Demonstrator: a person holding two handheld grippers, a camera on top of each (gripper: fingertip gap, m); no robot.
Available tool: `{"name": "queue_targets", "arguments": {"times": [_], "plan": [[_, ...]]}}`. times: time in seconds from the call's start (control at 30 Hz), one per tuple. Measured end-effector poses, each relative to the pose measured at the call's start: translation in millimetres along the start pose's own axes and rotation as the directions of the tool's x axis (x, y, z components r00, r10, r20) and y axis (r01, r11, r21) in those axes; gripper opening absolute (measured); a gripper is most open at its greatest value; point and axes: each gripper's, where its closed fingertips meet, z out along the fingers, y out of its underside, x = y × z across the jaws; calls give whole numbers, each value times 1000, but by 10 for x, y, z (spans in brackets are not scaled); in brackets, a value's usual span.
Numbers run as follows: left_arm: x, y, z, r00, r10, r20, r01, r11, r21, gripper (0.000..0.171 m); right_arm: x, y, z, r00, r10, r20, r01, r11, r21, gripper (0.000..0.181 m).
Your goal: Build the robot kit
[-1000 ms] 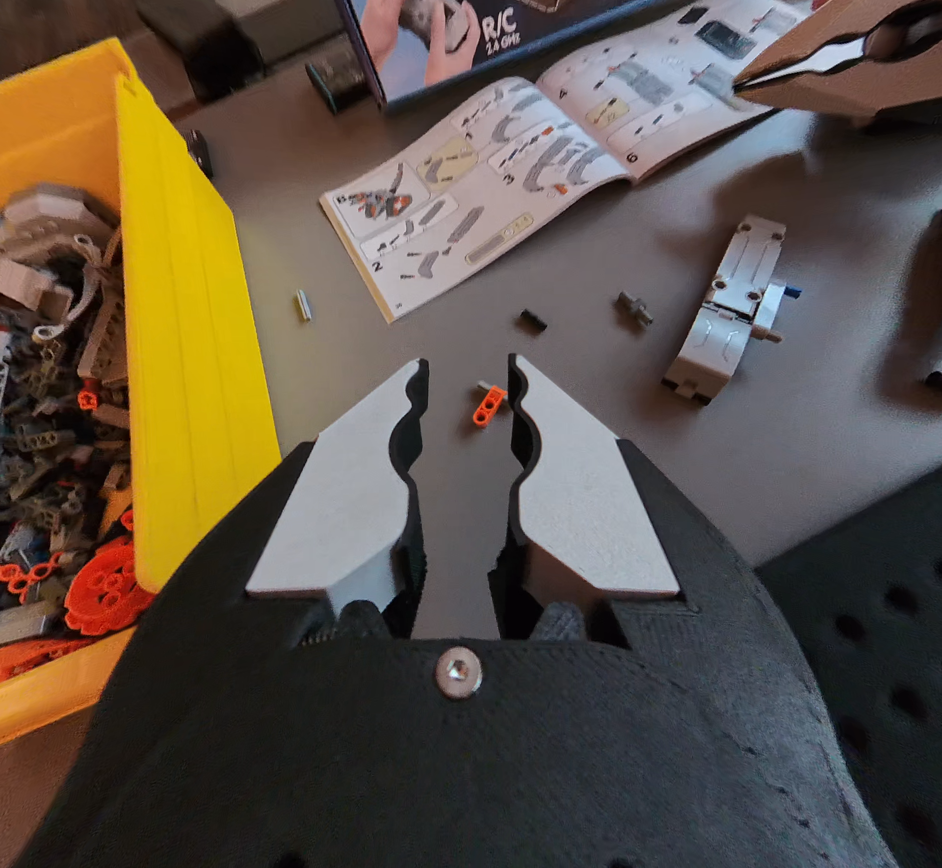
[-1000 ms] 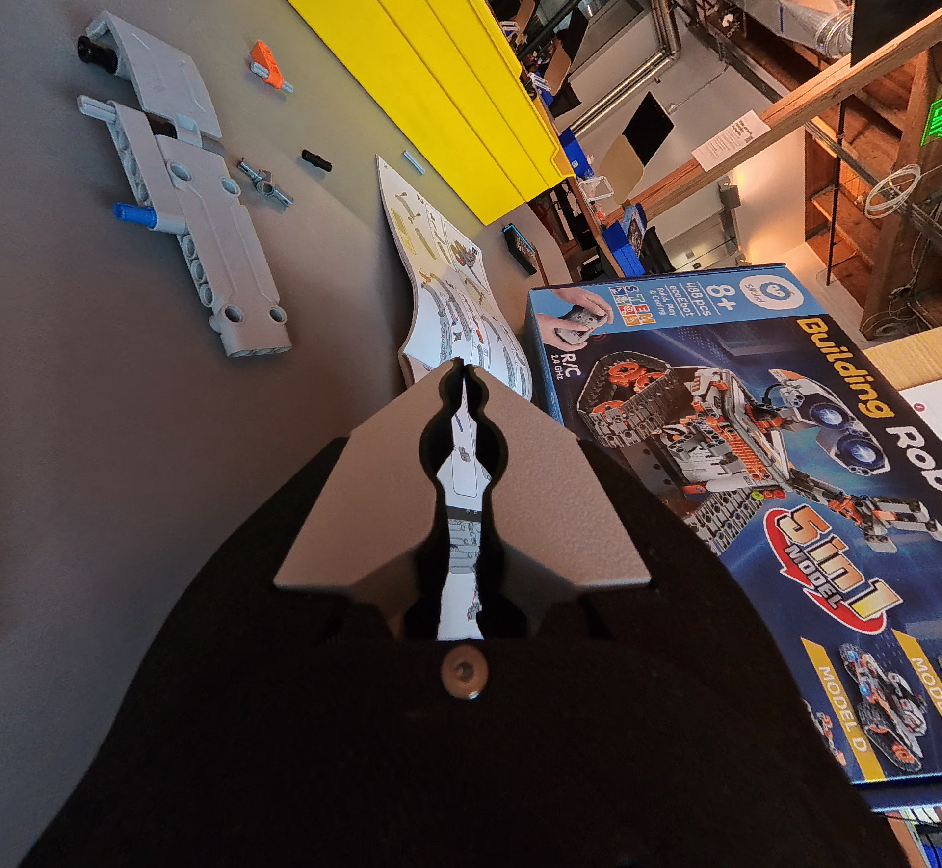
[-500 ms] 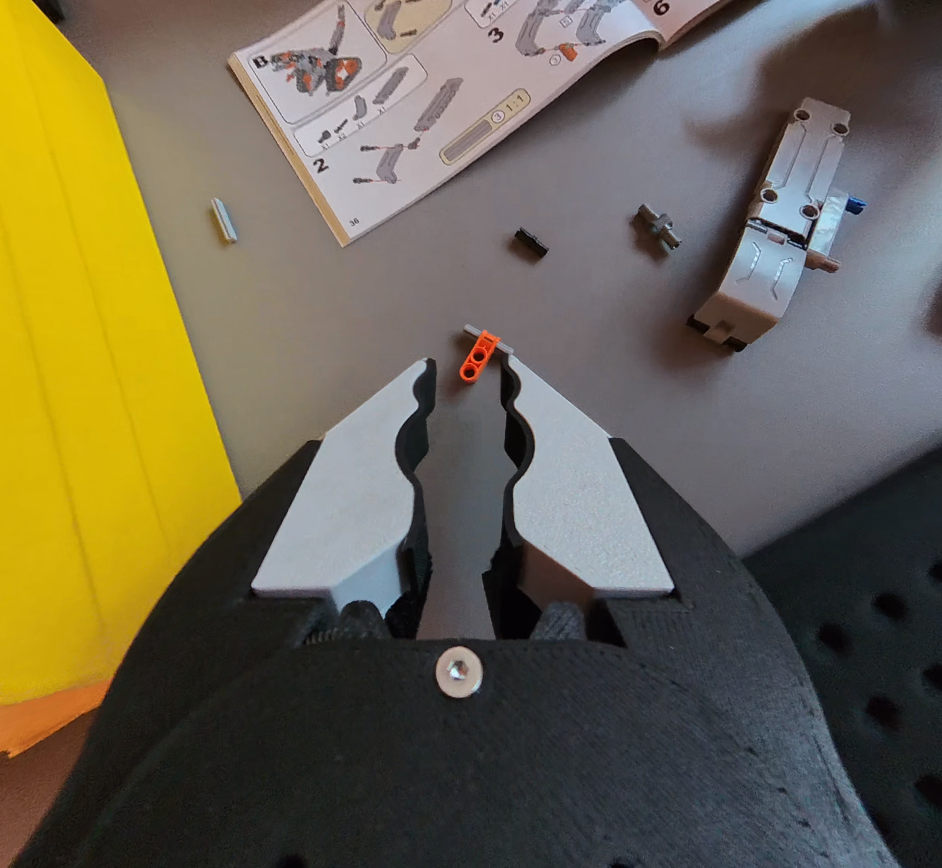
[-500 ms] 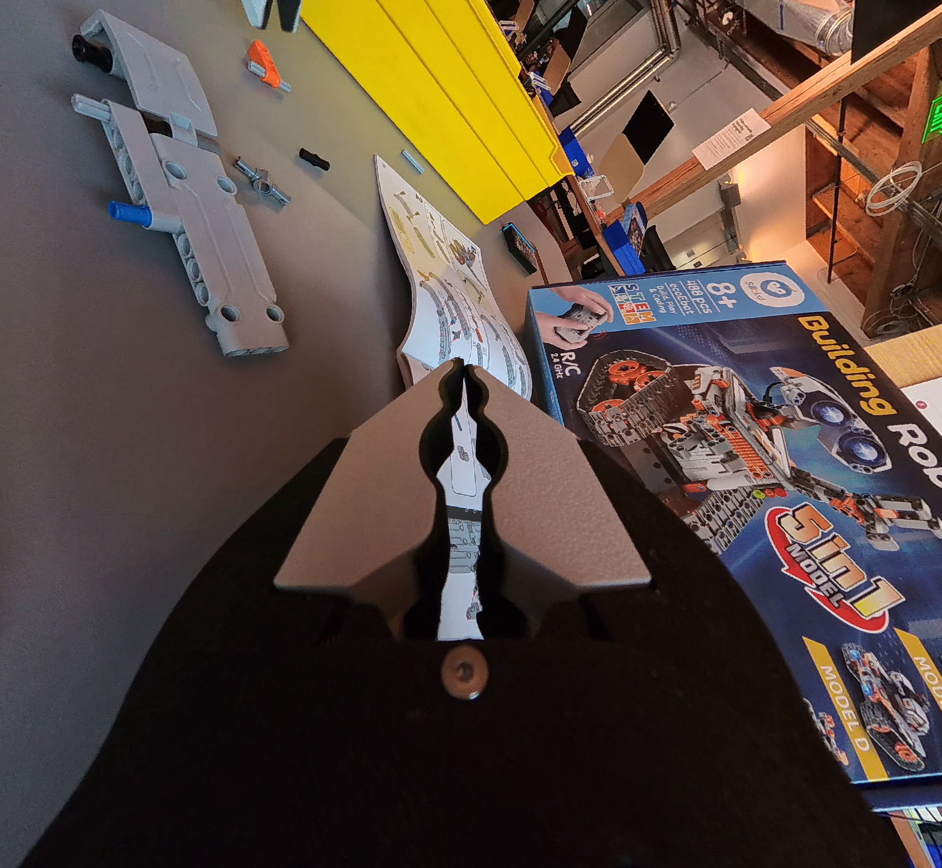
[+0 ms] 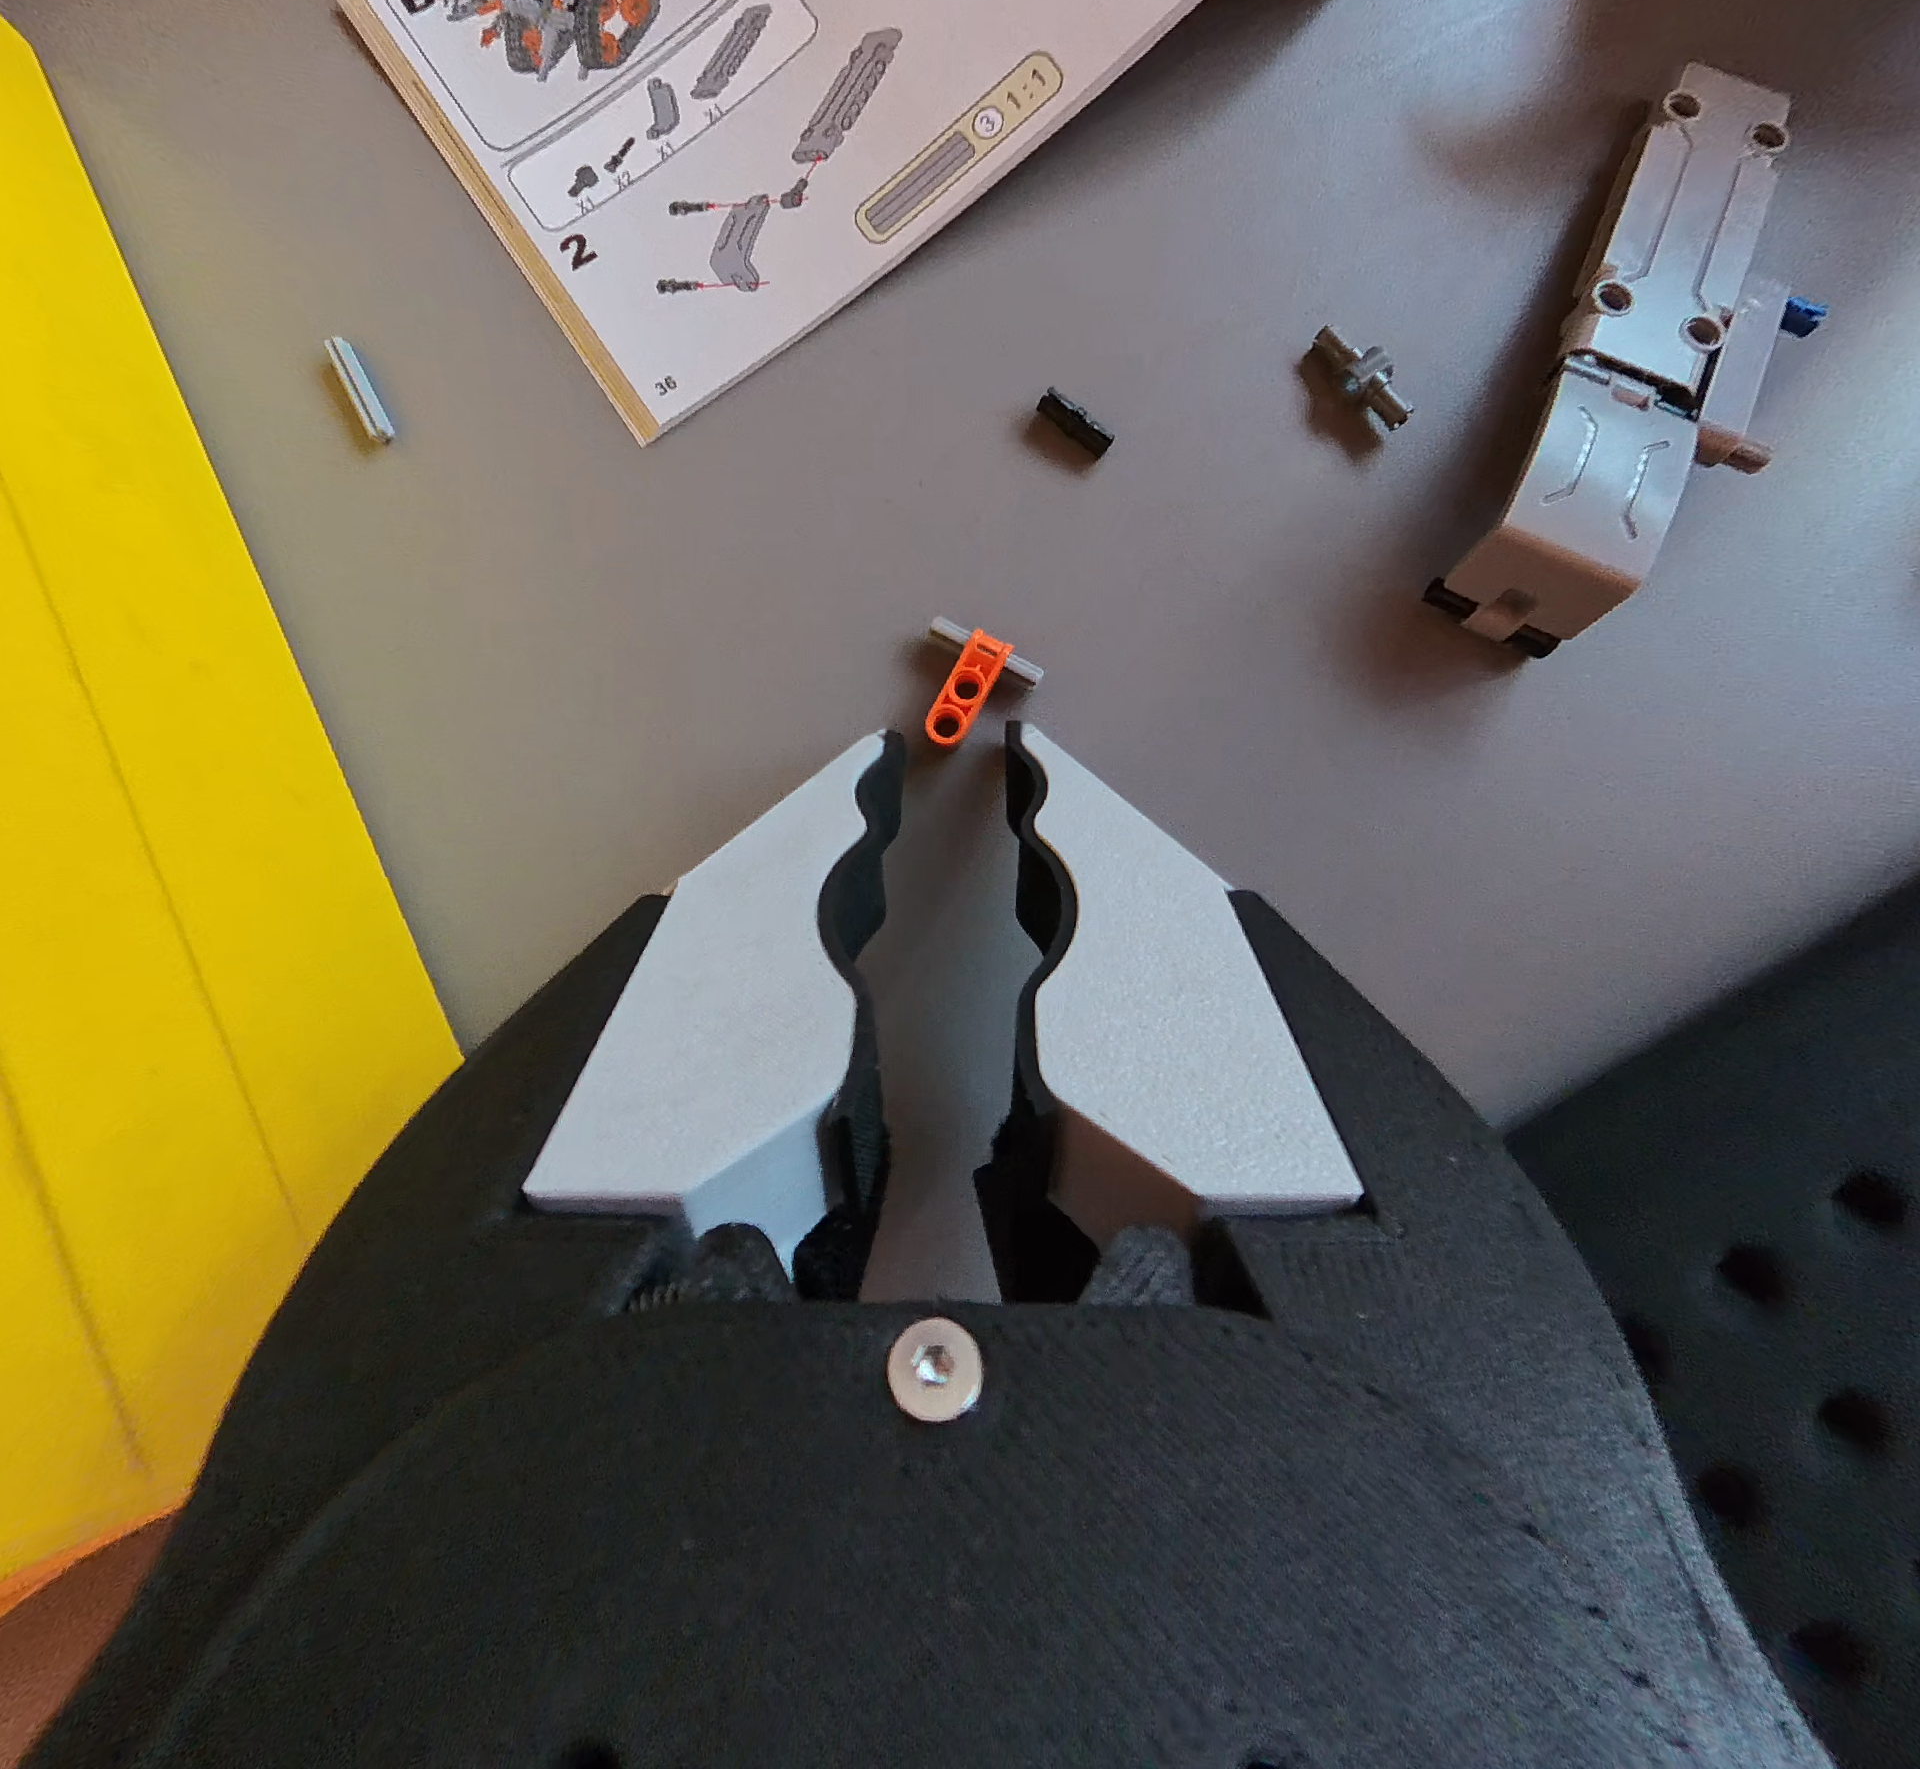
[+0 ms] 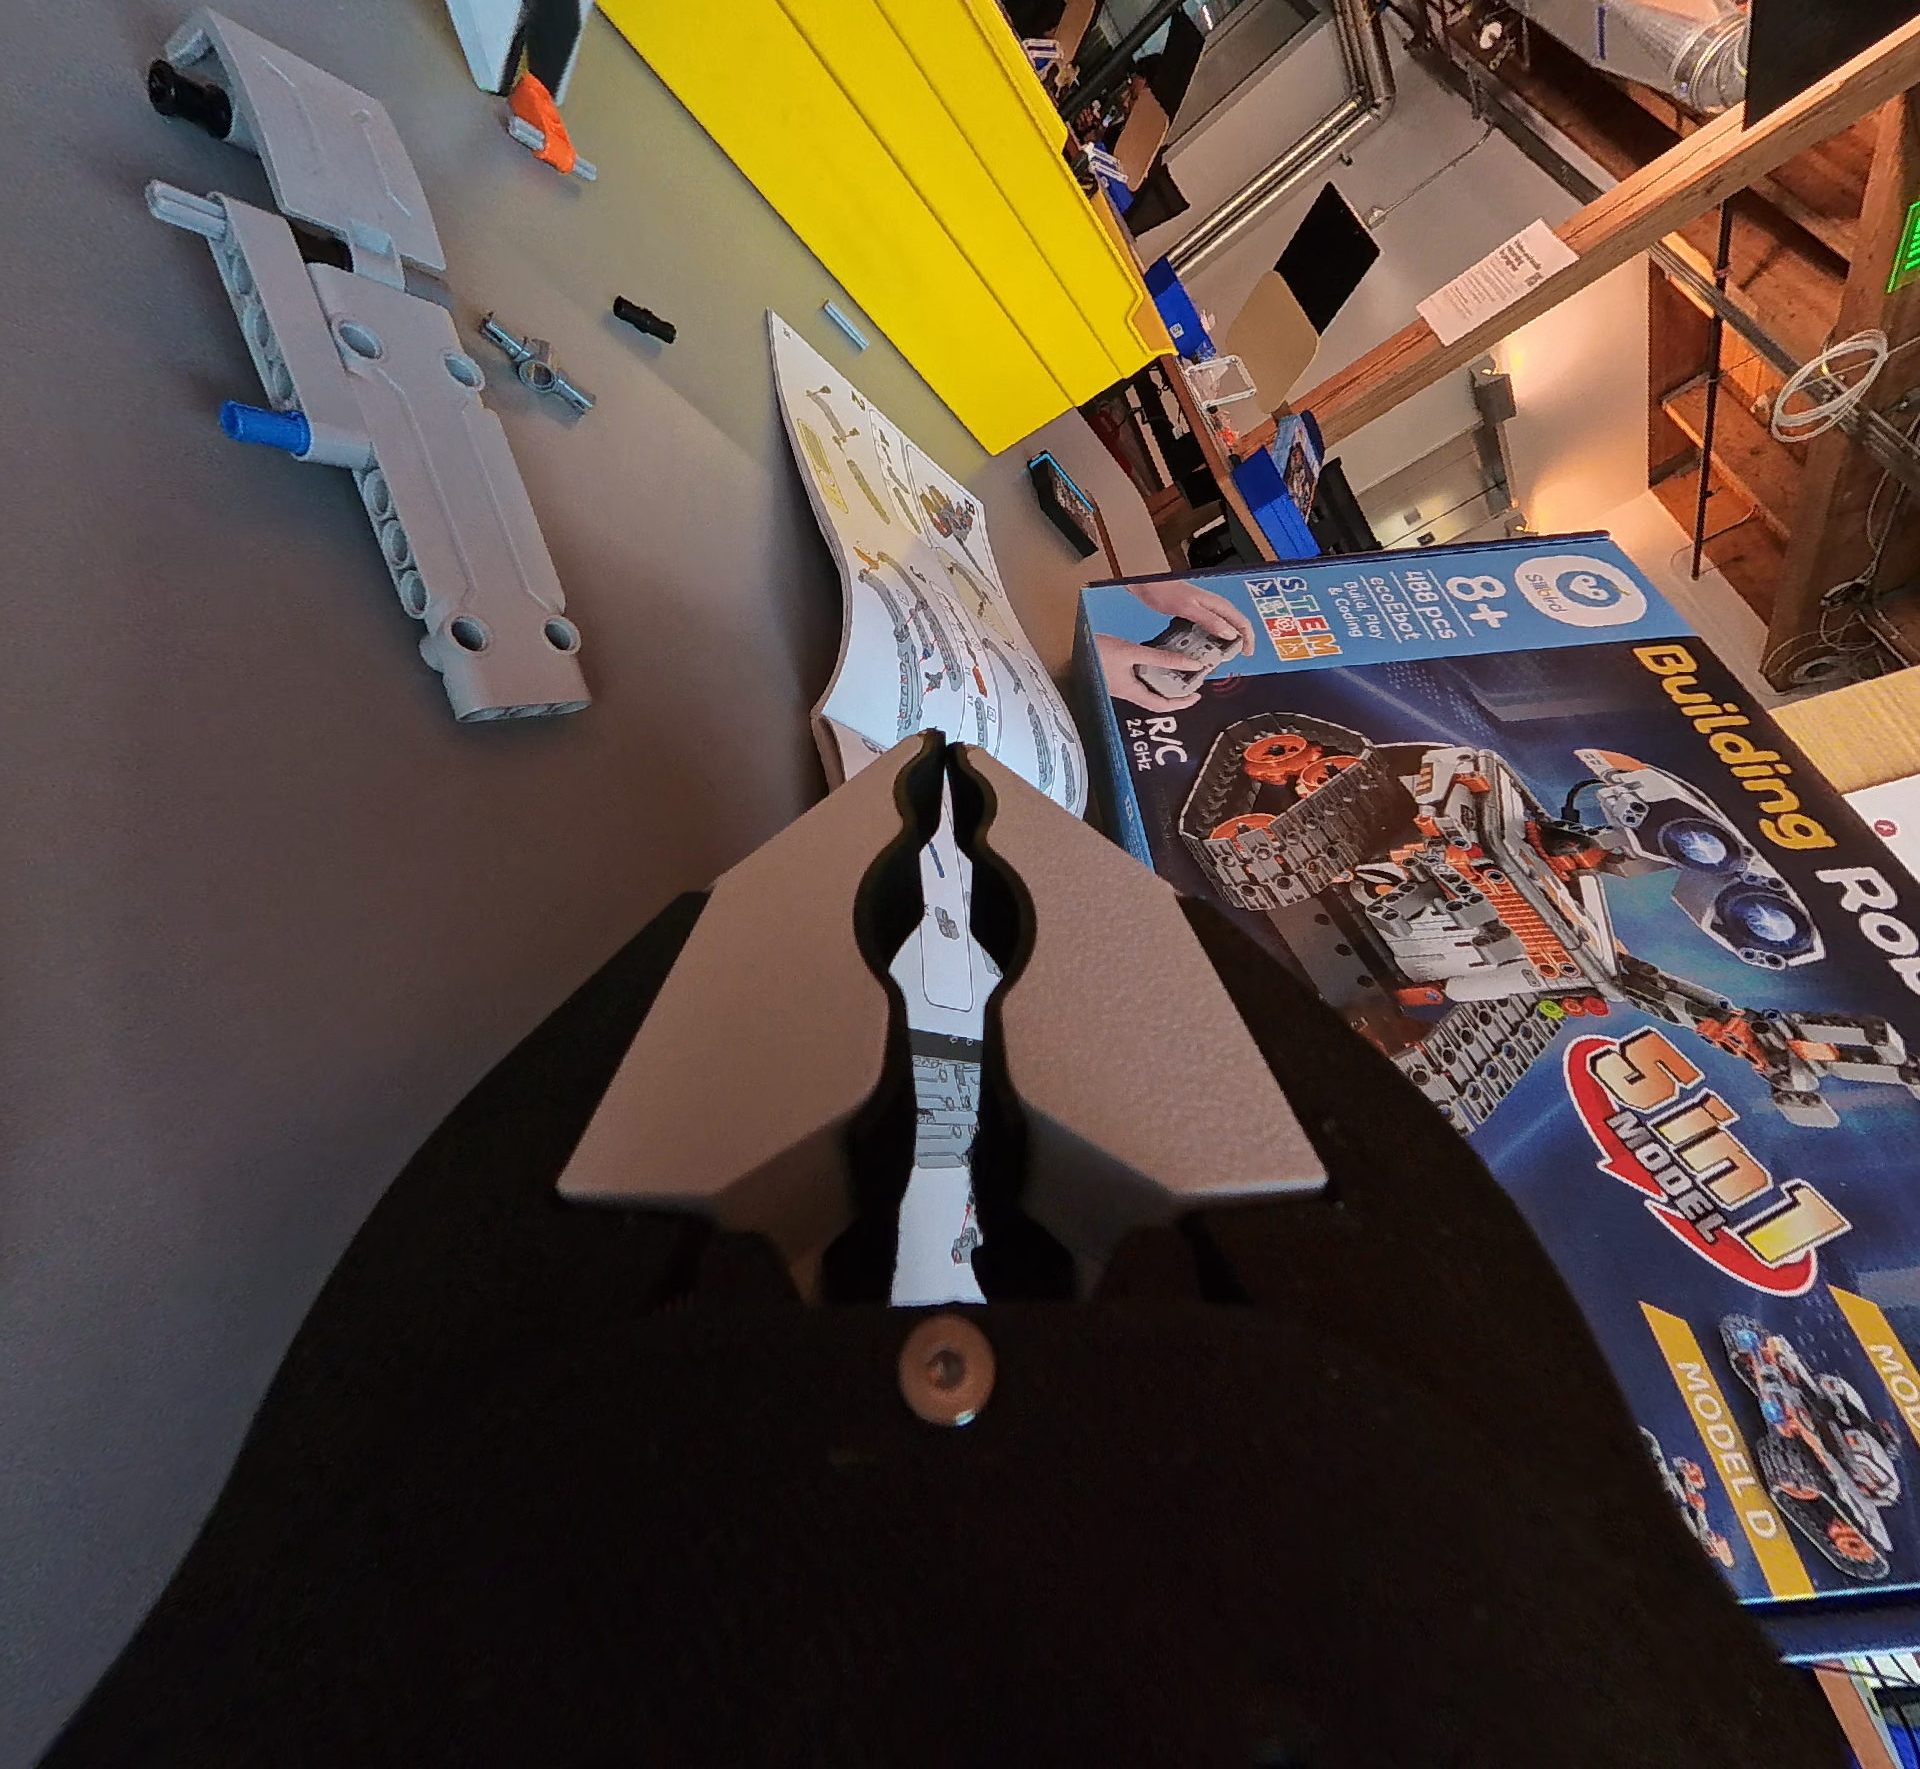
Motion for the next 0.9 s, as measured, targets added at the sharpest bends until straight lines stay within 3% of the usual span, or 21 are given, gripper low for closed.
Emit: {"name": "queue_targets", "arguments": {"times": [0.13, 0.3, 0.73, 0.9], "plan": [[16, 13, -5, 1000, -19, -18, 19, 1000, 8, 15, -8, 3, 3, 1000, -3, 3, 3, 1000, -3, 0], [3, 25, -8, 1000, 1, -7, -1, 1000, 10, 0, -18, 7, 8, 1000, -6, 7, 6, 1000, -7, 0], [31, 17, -50, 1000, 5, -10, -4, 999, 49, 0, -48, 23, 22, 1000, -26, 16, 27, 999, -19, 0], [-43, -46, -83, 1000, -21, -6, 22, 997, 68, 19, -59, 29, 25, 999, -29, 22, 29, 999, -22, 0]]}}
